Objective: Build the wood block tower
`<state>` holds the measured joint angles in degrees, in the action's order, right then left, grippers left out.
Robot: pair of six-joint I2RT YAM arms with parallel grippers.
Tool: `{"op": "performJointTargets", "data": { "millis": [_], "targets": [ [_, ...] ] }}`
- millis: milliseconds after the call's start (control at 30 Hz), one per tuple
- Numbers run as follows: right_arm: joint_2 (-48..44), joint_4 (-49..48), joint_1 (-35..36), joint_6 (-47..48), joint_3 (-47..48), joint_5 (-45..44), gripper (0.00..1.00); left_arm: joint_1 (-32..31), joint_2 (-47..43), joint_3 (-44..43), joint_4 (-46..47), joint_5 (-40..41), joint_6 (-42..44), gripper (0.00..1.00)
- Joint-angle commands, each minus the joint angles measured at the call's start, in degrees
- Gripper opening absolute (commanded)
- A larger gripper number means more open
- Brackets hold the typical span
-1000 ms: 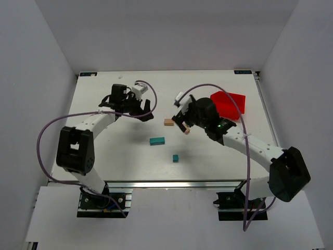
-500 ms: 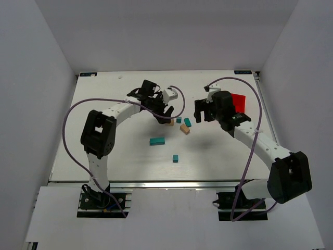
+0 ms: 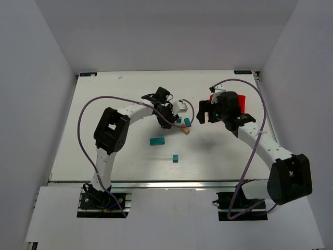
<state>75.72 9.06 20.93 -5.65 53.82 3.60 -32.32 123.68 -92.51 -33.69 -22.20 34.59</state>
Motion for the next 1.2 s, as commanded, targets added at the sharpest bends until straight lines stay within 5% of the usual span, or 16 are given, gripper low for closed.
{"op": "performJointTargets", "data": {
  "millis": [0,67,300,600,867,1167],
  "targets": [
    [-0.8,-0.8,-0.7,-0.6,0.2,2.1,0.89,-0.6,-0.2,-1.4,-1.5,1.6,1.4,0.5],
    [-0.8,-0.6,-1.1,-0.9,0.2,2.3,0.89,-0.6,-0.5,-1.4,-1.6,1.6,1.3,0.31],
    [-0.8,0.2,-1.7,-2.6,1.9,6.3,0.89,-0.6,-9.1,2.4,6.4,0.5,-2.9,0.0],
    [1.5,-4.0,0.1,-13.2,5.1,19.7,0.89,-1.0,-37.6,31.1,41.3,-3.2,-19.7,0.0],
    [1.2,-13.1,3.9,-19.5,6.7,22.9,0.89,-1.6,-42.3,35.6,44.1,-4.0,-22.9,0.0],
    [6.3,-11.6,7.8,-22.7,12.3,19.0,0.89,-1.8,-42.9,35.0,43.5,-3.8,-22.5,0.0]
  ]
}}
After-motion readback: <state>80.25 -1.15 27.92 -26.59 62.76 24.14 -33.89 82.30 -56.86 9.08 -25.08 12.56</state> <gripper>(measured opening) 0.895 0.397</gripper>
